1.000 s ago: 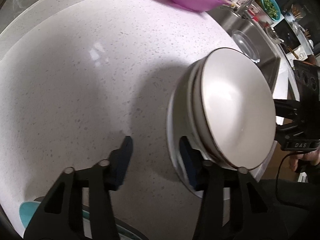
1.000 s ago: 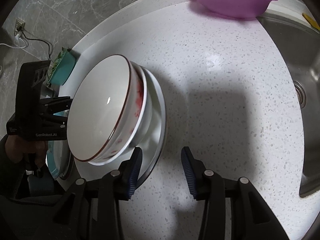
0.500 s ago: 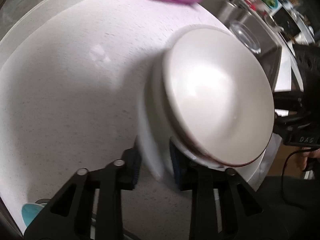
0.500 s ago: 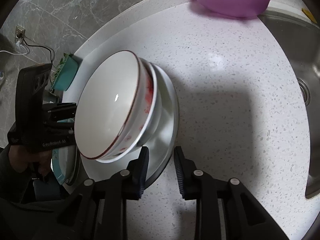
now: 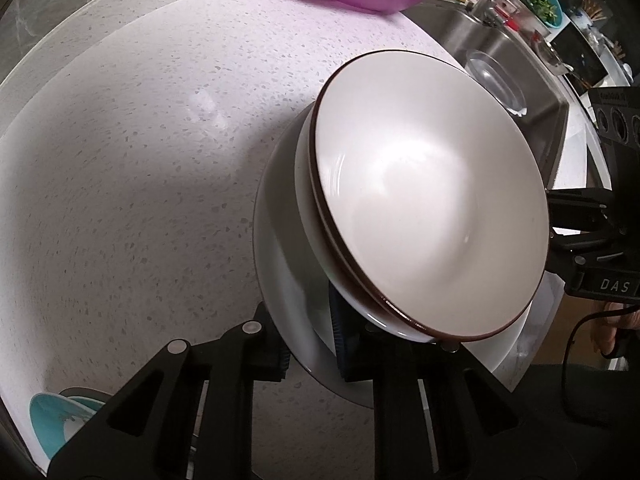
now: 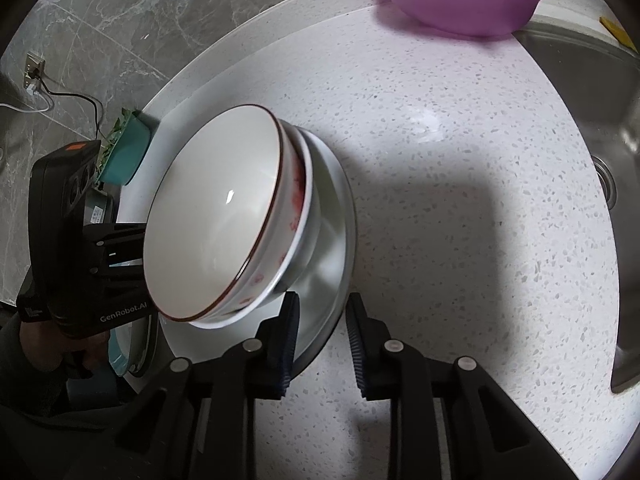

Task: Organize plates and bowls
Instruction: 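Lift the plate and bowl stack with both grippers and carry it toward the teal plates, then lower the plate and bowl stack onto the teal-rimmed plate stack with both grippers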

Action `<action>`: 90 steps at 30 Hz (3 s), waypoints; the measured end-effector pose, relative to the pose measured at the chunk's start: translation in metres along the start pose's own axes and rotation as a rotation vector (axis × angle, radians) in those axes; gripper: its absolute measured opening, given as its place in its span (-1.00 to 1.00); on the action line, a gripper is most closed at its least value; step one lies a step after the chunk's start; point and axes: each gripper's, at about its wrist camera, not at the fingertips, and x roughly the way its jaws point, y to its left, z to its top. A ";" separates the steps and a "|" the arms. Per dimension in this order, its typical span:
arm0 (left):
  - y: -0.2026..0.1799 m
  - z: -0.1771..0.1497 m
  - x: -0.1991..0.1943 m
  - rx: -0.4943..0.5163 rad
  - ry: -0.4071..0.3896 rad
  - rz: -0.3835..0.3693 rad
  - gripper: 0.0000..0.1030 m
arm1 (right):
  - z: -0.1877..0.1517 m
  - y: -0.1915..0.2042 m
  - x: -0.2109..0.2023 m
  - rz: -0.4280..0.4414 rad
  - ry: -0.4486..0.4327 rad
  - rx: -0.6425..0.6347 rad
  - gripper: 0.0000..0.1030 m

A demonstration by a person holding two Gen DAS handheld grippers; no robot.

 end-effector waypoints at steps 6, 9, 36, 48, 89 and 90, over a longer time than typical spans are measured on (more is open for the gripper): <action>0.003 -0.003 -0.002 -0.016 -0.011 -0.005 -0.73 | -0.001 0.002 -0.001 -0.010 -0.010 -0.002 -0.51; 0.010 -0.011 -0.012 -0.027 -0.020 -0.007 -0.73 | -0.003 0.003 -0.001 -0.013 -0.011 -0.002 -0.52; 0.013 -0.093 -0.136 -0.288 -0.175 0.086 -0.72 | -0.005 0.083 -0.053 0.073 0.005 -0.265 -0.53; 0.090 -0.188 -0.195 -0.395 -0.213 0.104 -0.72 | -0.015 0.183 -0.026 0.104 0.052 -0.369 -0.53; 0.220 -0.300 -0.156 -0.303 -0.133 -0.038 -0.73 | -0.037 0.253 0.084 -0.014 0.062 -0.185 -0.54; 0.220 -0.299 -0.155 -0.304 -0.137 -0.037 -0.73 | -0.038 0.253 0.085 -0.015 0.064 -0.183 -0.53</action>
